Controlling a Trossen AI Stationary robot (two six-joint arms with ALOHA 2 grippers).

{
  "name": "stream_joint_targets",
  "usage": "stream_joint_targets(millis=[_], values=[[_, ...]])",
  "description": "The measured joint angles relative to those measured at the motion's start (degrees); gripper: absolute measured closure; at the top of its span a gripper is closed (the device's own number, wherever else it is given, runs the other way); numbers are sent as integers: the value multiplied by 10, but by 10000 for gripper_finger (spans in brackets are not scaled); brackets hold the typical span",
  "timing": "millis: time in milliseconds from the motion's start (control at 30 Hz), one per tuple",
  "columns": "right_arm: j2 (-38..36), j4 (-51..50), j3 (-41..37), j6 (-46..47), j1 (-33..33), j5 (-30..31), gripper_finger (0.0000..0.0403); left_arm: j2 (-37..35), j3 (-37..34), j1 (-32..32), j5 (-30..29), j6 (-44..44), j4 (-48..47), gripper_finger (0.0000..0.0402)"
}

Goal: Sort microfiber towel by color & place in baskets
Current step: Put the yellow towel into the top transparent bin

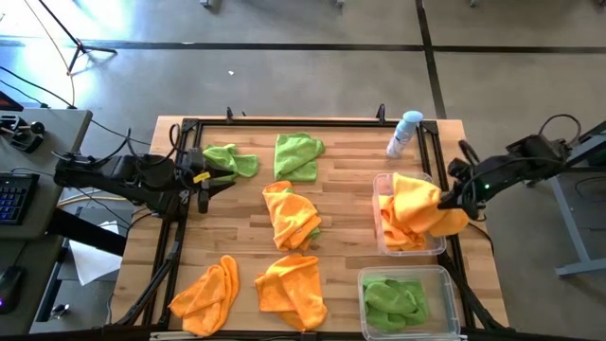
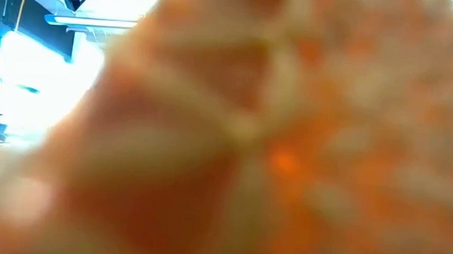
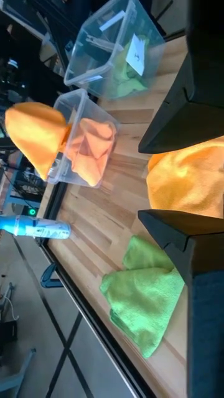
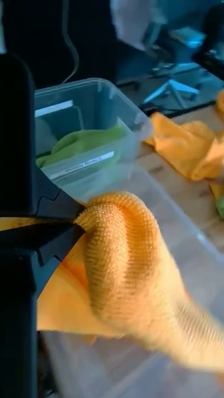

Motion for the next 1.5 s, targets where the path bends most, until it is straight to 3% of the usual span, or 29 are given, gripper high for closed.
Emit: stream_joint_targets(millis=[267,333,400,633,700,933,1133,1300,1500], values=[[56,79,-7,-28,0,-128,403,5,0,0,0,0,0,257],[65,72,-7,-37,0,-134,403,5,0,0,0,0,0,257],[69,55,-7,-74,0,-97,403,5,0,0,0,0,0,257],[71,18,-7,-185,0,169,403,5,0,0,0,9,-1,257],[71,30,-7,-218,0,198,403,5,0,0,0,10,-1,257],[106,27,-7,-324,0,116,403,5,0,0,0,6,-1,257],[181,-3,-21,-403,0,110,403,5,0,0,1,2,-1,257],[214,27,-107,-416,0,85,403,5,0,0,1,1,-1,257],[174,137,-232,-356,-4,59,403,5,0,0,1,-1,-1,257]])
